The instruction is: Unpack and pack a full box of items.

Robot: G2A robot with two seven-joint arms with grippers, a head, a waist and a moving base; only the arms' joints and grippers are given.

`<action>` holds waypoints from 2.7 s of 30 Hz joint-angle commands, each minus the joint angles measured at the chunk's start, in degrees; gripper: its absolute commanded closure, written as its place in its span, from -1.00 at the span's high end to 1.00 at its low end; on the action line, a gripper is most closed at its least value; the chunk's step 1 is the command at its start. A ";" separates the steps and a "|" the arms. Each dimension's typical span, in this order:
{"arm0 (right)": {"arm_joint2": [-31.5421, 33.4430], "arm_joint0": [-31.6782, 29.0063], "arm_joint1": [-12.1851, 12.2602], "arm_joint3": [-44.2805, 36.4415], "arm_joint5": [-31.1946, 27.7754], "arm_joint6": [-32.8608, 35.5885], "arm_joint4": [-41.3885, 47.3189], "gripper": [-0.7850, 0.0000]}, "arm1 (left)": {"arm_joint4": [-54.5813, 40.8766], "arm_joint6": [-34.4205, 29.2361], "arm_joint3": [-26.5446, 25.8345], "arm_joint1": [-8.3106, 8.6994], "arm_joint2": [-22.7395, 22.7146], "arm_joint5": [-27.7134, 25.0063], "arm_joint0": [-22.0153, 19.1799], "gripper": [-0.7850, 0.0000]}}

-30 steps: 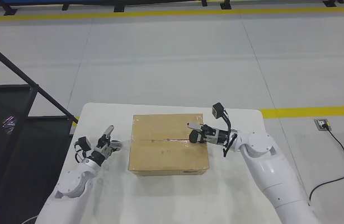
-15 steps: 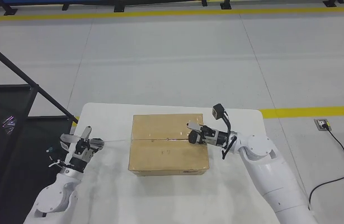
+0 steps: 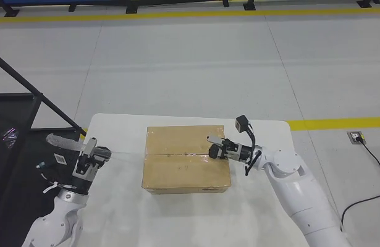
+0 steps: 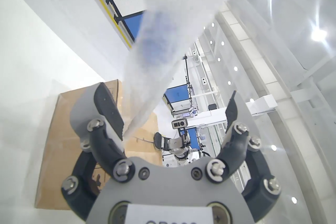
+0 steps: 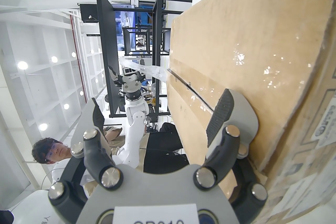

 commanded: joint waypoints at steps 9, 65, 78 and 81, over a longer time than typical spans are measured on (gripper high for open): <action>0.90 -0.91 0.53 -0.09 -1.05 0.47 0.70 1.00 | 3.61 -0.23 -3.03 -0.23 1.27 2.85 -2.05 1.00; 1.20 -1.88 2.22 -0.77 -1.63 0.09 3.19 1.00 | 5.49 -10.05 28.53 -2.49 12.64 5.34 -14.70 1.00; 0.31 -1.52 2.23 -0.98 -1.35 -0.43 3.01 1.00 | -1.58 -12.10 33.30 -3.91 15.56 7.63 -21.15 1.00; 0.72 -2.18 2.46 -1.95 -1.27 -0.71 2.66 1.00 | -10.28 -16.80 36.93 -4.49 15.27 7.95 -23.94 1.00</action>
